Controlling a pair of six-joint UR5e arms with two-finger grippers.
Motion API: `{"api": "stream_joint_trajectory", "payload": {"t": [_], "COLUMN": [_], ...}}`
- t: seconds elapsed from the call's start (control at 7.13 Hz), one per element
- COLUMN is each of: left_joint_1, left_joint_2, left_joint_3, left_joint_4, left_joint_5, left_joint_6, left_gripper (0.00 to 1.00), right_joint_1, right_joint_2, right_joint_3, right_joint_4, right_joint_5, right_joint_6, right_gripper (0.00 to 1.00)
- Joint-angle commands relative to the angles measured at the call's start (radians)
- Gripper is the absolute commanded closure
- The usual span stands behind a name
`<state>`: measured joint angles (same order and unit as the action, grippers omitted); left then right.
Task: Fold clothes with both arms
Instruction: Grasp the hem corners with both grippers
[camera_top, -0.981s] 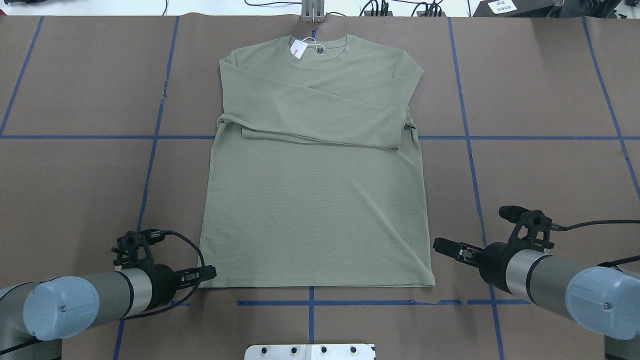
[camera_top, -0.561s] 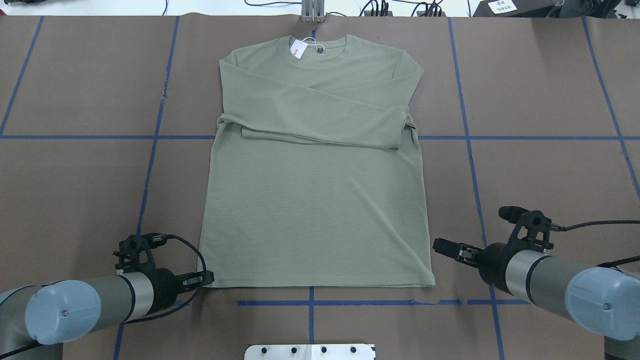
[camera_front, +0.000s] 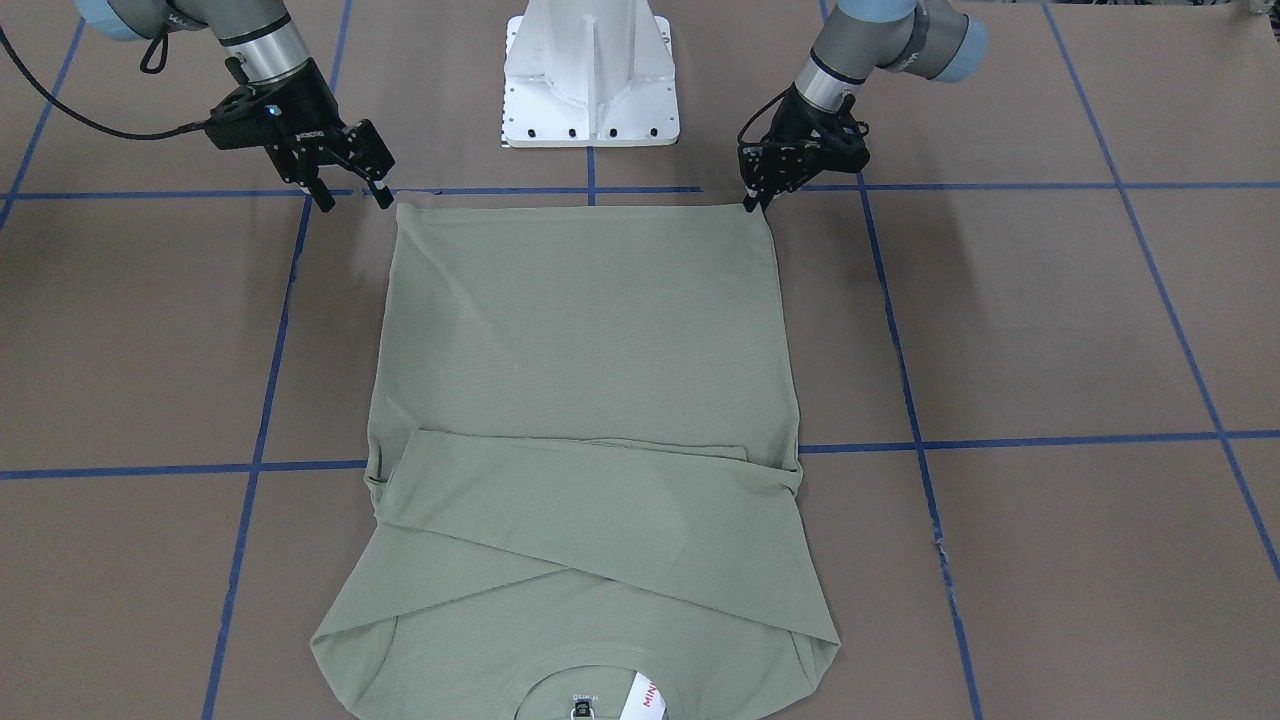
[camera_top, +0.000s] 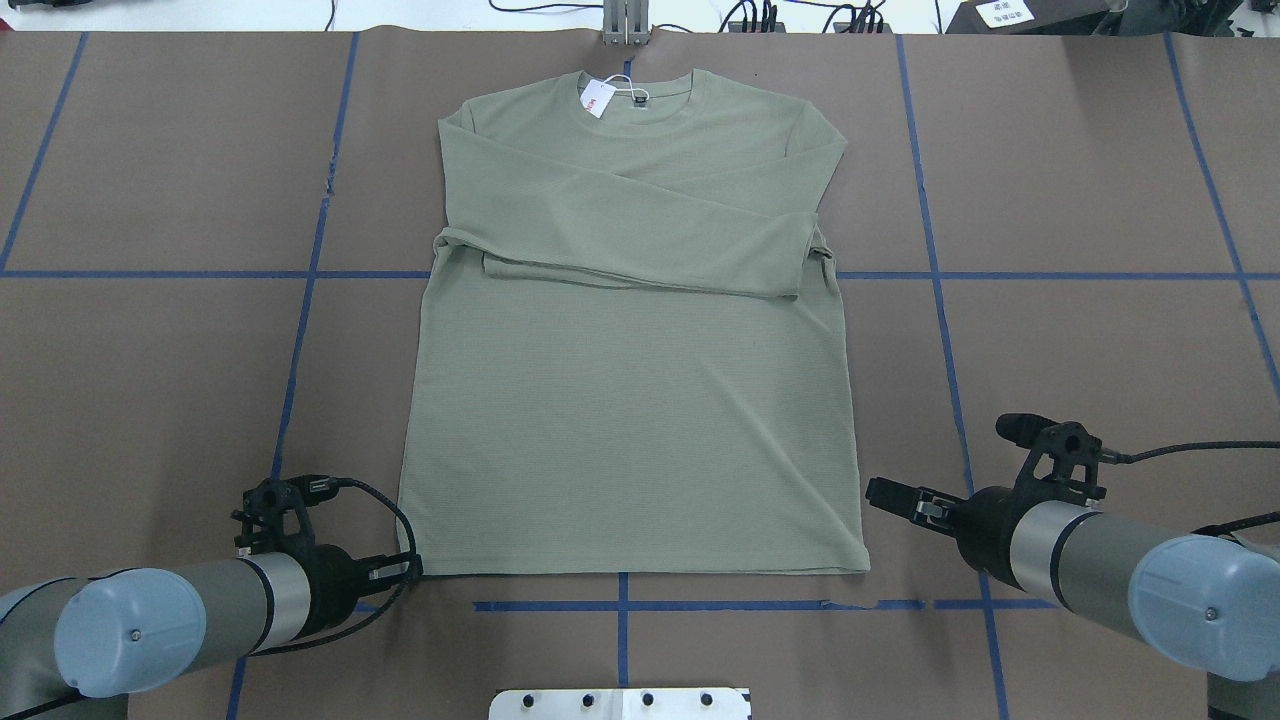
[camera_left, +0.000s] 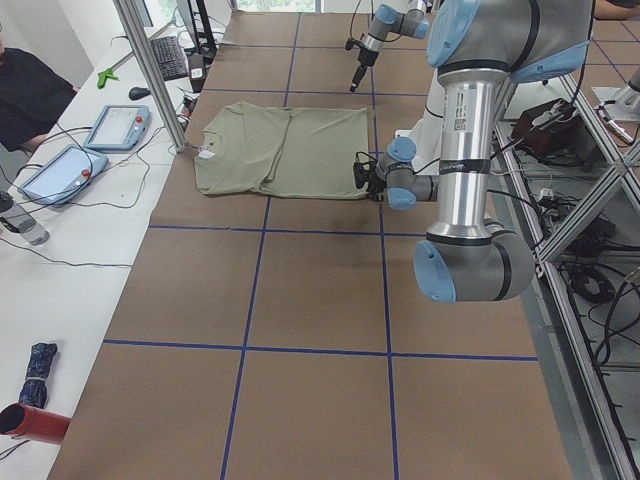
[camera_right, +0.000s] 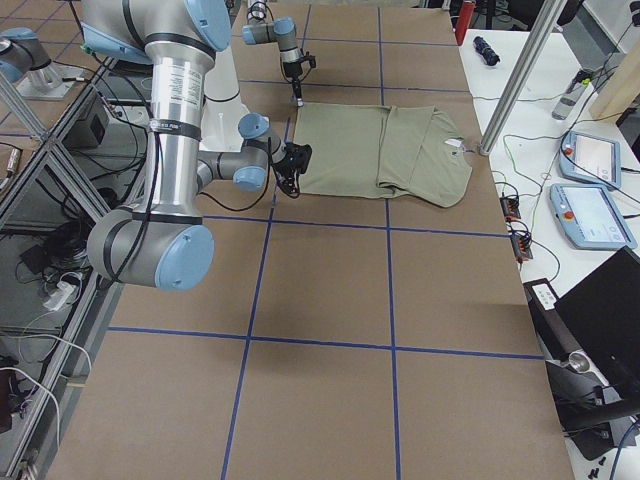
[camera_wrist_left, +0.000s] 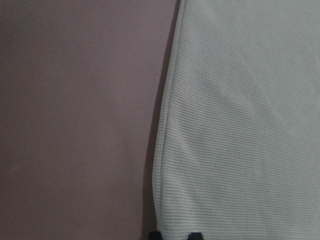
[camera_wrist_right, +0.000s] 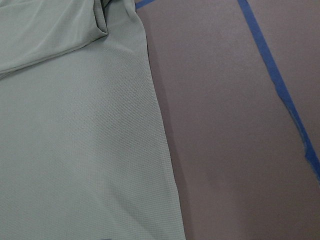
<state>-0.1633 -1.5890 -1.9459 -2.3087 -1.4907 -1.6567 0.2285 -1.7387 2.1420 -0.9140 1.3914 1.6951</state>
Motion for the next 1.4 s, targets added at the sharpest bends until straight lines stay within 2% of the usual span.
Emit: {"api": "stream_joint_trajectory", "payload": {"t": [0.0,0.28,0.42,0.7,0.84,1.26], "left_joint_1": [-0.004,-0.010,-0.015,-0.018,-0.018,-0.018], "left_joint_2": [-0.002,0.000,0.000,-0.005,-0.009,-0.017], "left_joint_3": [-0.017,-0.083,-0.102,-0.102,-0.102,-0.102], "left_joint_4": [-0.001,-0.001,-0.001,-0.005,-0.006,-0.008], "left_joint_5": [0.001,-0.011,-0.011,-0.010,-0.010,-0.011], "left_joint_6": [0.000,-0.005,-0.021,-0.023,-0.023,-0.023], "left_gripper": [1.00,1.00,1.00,1.00,1.00,1.00], "right_joint_1": [-0.002,-0.014,-0.037,-0.075,-0.084,-0.138], "right_joint_2": [0.008,0.019,0.019,0.045,0.089,0.158], "right_joint_3": [-0.001,0.001,0.002,0.002,0.001,-0.051], "right_joint_4": [-0.003,-0.105,-0.129,-0.184,-0.256,-0.289], "right_joint_5": [0.004,-0.002,-0.035,-0.064,-0.078,-0.129], "right_joint_6": [0.120,0.202,0.234,0.250,0.267,0.267], "right_gripper": [0.29,0.30,0.29,0.28,0.28,0.28]}}
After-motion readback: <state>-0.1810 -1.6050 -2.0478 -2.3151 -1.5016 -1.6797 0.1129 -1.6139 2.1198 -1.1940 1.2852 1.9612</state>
